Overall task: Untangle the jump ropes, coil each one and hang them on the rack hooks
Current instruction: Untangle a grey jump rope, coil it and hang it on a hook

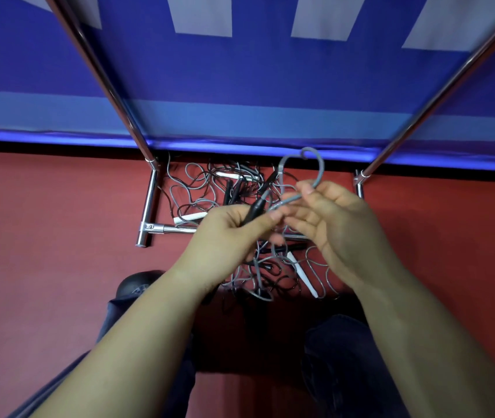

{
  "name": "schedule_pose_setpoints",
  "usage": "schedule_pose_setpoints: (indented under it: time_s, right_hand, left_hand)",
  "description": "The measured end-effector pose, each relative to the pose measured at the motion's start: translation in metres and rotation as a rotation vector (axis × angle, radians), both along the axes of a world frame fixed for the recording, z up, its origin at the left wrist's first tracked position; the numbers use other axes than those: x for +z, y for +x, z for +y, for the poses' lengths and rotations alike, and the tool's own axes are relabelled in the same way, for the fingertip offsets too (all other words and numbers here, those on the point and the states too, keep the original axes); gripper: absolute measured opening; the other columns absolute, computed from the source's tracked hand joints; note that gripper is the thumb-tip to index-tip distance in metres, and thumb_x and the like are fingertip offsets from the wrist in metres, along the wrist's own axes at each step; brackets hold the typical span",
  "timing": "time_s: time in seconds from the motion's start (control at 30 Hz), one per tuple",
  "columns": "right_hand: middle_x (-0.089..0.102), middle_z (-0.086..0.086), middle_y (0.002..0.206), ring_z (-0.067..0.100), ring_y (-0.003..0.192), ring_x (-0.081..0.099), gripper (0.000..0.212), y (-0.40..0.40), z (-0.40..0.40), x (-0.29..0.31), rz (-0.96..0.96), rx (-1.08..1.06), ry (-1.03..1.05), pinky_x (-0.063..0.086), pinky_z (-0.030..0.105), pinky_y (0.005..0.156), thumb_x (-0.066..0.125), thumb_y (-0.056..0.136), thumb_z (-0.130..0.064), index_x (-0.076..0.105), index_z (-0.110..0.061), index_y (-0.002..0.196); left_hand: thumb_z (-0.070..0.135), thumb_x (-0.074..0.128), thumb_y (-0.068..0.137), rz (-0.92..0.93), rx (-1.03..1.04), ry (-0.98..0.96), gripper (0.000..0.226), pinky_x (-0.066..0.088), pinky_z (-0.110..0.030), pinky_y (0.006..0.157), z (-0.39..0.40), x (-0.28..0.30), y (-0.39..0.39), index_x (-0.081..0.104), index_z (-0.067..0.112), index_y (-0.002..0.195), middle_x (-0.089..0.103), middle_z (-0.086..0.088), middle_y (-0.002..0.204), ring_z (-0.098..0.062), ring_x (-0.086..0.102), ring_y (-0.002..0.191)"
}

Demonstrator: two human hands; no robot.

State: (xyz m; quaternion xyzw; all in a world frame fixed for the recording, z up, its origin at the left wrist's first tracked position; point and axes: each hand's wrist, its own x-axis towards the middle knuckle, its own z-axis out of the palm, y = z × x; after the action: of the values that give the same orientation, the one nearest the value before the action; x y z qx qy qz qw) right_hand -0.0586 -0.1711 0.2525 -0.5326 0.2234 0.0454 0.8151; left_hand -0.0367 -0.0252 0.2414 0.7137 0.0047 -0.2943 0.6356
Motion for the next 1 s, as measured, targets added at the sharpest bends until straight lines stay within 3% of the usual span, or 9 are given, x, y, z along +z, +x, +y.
schedule_pose_setpoints:
  time_s: [0.13,0.27,0.37,0.47,0.67,0.73,0.83,0.93,1.0]
  right_hand:
    - [0.07,-0.001,0.074,0.011,0.071,0.068,0.015,0.002,-0.004,-0.001,0.018,-0.051,0.032,0.055,0.023,0.069,0.048,0.094,-0.014,0.061,-0.014,0.087]
    - [0.069,-0.007,0.075,0.005,0.071,0.067,0.017,-0.005,0.008,-0.006,0.083,0.403,-0.414,0.052,0.022,0.073,0.048,0.095,-0.023,0.062,-0.026,0.085]
    - [0.071,-0.008,0.077,0.006,0.076,0.067,0.01,-0.011,0.013,-0.008,0.074,0.673,-0.48,0.047,0.022,0.079,0.051,0.094,-0.027,0.059,-0.032,0.09]
    - [0.069,-0.008,0.08,0.008,0.08,0.066,0.009,-0.013,0.01,-0.006,0.043,0.702,-0.47,0.048,0.028,0.087,0.06,0.088,-0.027,0.059,-0.035,0.091]
    - [0.063,-0.002,0.076,0.007,0.066,0.062,0.012,-0.01,0.012,-0.005,-0.009,0.576,-0.472,0.052,0.025,0.069,0.059,0.09,-0.015,0.057,-0.019,0.078]
    - [0.065,0.001,0.074,0.009,0.06,0.063,0.014,-0.006,0.012,-0.002,0.02,0.416,-0.339,0.054,0.022,0.064,0.052,0.093,-0.01,0.055,-0.014,0.08]
    - [0.065,0.001,0.064,0.011,0.057,0.065,0.016,0.0,0.003,0.002,0.045,0.091,-0.056,0.056,0.024,0.062,0.047,0.095,-0.01,0.055,-0.011,0.081]
    - [0.065,0.0,0.059,0.012,0.06,0.067,0.018,0.005,-0.009,0.002,0.051,-0.191,0.216,0.056,0.023,0.06,0.046,0.095,-0.013,0.055,-0.01,0.08]
    - [0.065,0.001,0.061,0.012,0.06,0.067,0.018,0.006,-0.011,0.002,0.047,-0.251,0.255,0.056,0.023,0.06,0.047,0.095,-0.014,0.056,-0.01,0.08]
  left_hand:
    - [0.018,0.054,0.093,0.1,0.037,-0.105,0.02,0.022,-0.014,0.035,-0.001,0.001,0.0,0.065,0.008,0.08,0.063,-0.003,0.053,-0.008,0.028,0.033]
    - [0.017,0.048,0.094,0.22,0.244,-0.347,0.023,0.021,-0.01,0.032,-0.002,0.008,0.006,0.062,0.007,0.079,0.048,0.003,0.042,-0.002,0.026,0.029]
    - [0.02,0.045,0.096,0.293,0.386,-0.477,0.022,0.018,-0.011,0.03,0.002,0.01,0.012,0.059,0.009,0.083,0.044,0.006,0.043,0.0,0.025,0.029]
    - [0.022,0.044,0.097,0.319,0.461,-0.536,0.022,0.019,-0.01,0.03,0.004,0.011,0.014,0.058,0.011,0.084,0.043,0.007,0.044,0.0,0.026,0.03]
    - [0.026,0.046,0.096,0.242,0.35,-0.367,0.023,0.023,-0.013,0.033,0.001,0.009,0.011,0.064,0.013,0.089,0.068,-0.001,0.063,-0.002,0.028,0.032]
    - [0.032,0.046,0.094,0.19,0.264,-0.236,0.026,0.025,-0.014,0.035,0.001,0.006,0.01,0.066,0.014,0.091,0.071,-0.001,0.07,-0.005,0.029,0.034]
    - [0.04,0.048,0.092,0.121,0.101,-0.064,0.035,0.026,-0.017,0.038,0.0,0.004,0.005,0.069,0.012,0.087,0.067,-0.001,0.059,-0.008,0.03,0.034]
    - [0.035,0.053,0.091,0.078,-0.018,0.003,0.03,0.028,-0.016,0.038,-0.001,0.004,0.001,0.068,0.013,0.078,0.069,-0.004,0.066,-0.008,0.034,0.037]
    - [0.027,0.055,0.092,0.079,-0.022,-0.023,0.025,0.026,-0.016,0.037,-0.001,0.004,0.001,0.065,0.014,0.072,0.064,-0.001,0.059,-0.008,0.033,0.038]
